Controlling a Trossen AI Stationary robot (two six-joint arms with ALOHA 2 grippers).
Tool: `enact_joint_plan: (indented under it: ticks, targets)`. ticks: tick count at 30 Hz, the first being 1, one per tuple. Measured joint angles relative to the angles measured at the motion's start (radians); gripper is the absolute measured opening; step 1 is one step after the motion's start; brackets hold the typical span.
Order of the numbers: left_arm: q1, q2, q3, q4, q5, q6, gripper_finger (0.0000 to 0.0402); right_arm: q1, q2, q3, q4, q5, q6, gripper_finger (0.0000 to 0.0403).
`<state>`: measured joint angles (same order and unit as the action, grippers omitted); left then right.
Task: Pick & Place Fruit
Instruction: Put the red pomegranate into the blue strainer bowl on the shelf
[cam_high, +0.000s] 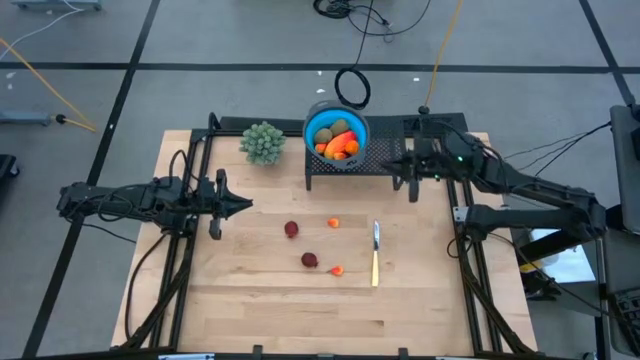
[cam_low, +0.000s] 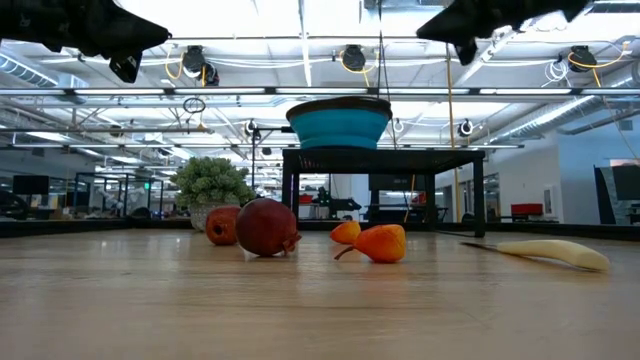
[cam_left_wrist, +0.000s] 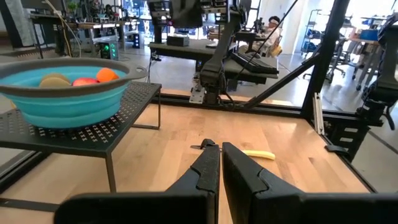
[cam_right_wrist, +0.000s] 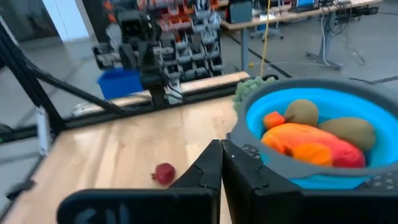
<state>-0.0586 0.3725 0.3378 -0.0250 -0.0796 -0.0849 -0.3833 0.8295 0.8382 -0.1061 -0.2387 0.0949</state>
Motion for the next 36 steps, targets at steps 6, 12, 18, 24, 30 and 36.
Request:
enact_joint_plan:
  ticks: [6,12,18,24,30,36]
  targets:
    - [0.0,0.0,0.0,0.0,0.0,0.003,0.0017,0.007,-0.163,-0.182,0.158,-0.001,0.076,0.0001]
    - [0.0,0.0,0.0,0.008,0.0,0.003,0.0017,0.006,-0.313,-0.328,0.223,0.0,0.121,0.0001]
    - [0.0,0.0,0.0,0.038,-0.002,-0.005,0.0017,0.006,-0.451,-0.406,0.204,0.0,0.159,0.0]
    - [0.0,0.039,0.0,0.056,-0.06,-0.052,0.0017,0.006,-0.584,-0.407,0.075,0.001,0.174,0.0]
    - [0.0,0.147,0.0,0.14,-0.08,-0.101,0.0017,0.006,-0.708,-0.408,-0.033,0.003,0.154,0.0]
    - [-0.002,0.296,0.057,0.168,-0.08,-0.132,0.0017,0.006,-0.811,-0.408,-0.13,0.012,0.151,0.0]
